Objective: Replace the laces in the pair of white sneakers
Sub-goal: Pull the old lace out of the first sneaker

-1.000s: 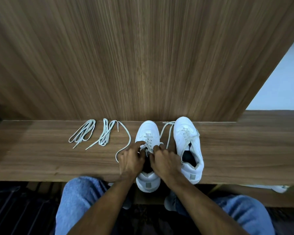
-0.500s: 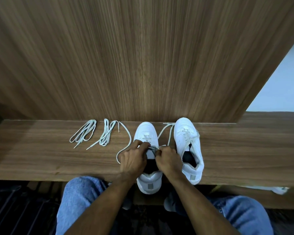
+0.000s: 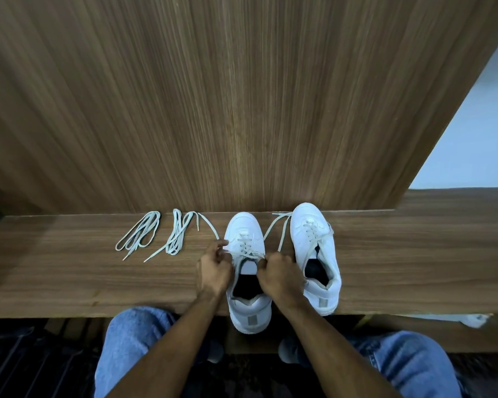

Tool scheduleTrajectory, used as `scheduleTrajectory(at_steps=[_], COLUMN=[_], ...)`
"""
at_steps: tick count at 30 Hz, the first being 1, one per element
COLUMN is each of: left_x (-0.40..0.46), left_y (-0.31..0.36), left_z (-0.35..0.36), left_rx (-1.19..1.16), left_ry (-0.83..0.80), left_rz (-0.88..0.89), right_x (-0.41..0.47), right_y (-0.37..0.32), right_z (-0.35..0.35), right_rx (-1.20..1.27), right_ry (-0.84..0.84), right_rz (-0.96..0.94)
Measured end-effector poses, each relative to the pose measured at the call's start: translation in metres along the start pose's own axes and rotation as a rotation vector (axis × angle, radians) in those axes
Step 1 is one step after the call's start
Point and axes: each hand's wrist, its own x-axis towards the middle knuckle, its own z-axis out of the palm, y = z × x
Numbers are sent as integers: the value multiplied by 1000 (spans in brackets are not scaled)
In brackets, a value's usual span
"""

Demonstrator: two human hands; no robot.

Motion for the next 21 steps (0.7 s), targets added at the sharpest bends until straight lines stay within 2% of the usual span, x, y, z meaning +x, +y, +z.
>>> scheduleTrajectory(at_steps=[4, 8, 10, 12, 16, 18, 21], left_x=[-18, -16, -13, -11, 8, 16, 12], left_y=[14, 19, 21, 24, 33, 26, 10], left_z=[7, 16, 17, 14, -6, -14, -10], left_rx=[587, 855, 894, 721, -192, -211, 18], left_ry=[-123, -89, -48, 40, 369, 405, 230], left_rz=[511, 595, 633, 592, 95, 75, 287], right_x=[1, 2, 1, 1, 3, 3, 4], right_y=[2, 3, 4, 5, 8, 9, 10], right_z=[-2, -2, -1, 0, 1, 3, 4], right_rx=[20, 20, 16, 20, 32, 28, 34], right_ry=[-27, -36, -29, -23, -8, -4, 5], right_rz=[3, 1, -5, -10, -31, -35, -38])
